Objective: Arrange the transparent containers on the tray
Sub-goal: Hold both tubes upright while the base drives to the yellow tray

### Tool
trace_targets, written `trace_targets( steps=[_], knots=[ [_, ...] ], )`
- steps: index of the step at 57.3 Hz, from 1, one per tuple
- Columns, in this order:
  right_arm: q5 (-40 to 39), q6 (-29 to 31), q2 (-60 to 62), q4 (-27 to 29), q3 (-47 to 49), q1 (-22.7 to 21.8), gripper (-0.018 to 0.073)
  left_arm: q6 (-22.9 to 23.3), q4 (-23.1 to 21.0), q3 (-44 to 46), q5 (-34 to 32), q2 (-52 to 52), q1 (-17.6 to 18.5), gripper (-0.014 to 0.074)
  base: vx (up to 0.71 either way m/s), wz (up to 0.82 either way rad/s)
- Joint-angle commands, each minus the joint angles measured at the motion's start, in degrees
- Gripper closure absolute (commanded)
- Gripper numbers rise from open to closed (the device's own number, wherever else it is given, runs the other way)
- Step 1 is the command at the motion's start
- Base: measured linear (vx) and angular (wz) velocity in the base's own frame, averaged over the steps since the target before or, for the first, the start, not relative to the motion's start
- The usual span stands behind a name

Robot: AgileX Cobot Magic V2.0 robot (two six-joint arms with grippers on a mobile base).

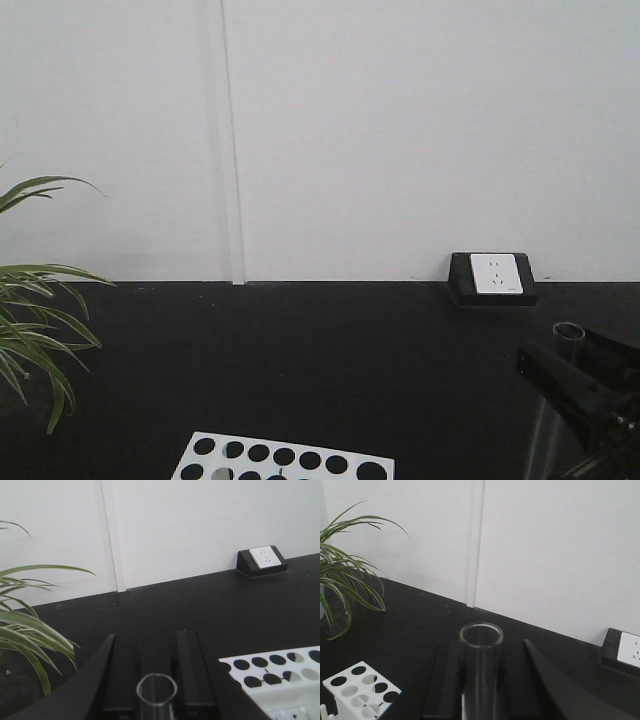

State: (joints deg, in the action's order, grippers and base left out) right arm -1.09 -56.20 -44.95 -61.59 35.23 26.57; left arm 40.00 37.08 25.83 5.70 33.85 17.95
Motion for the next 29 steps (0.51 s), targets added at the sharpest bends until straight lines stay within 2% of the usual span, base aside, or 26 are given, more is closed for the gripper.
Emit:
trace_targets(
  steps=[1,29],
  knots=[
    [-2.2,0.0,0.3,-0.3,1.8,0.0,0.0572,0.3,-0.2,1.5,-3.4,0.0,0.4,0.0603,-0.11,0.01],
    [-2.3,-0.1,0.3,-0.3,1.8,0.0,0.0572,0.3,-0.2,1.5,-3.5,0.3,0.4,0.0603,-0.22,0.06]
  ],
)
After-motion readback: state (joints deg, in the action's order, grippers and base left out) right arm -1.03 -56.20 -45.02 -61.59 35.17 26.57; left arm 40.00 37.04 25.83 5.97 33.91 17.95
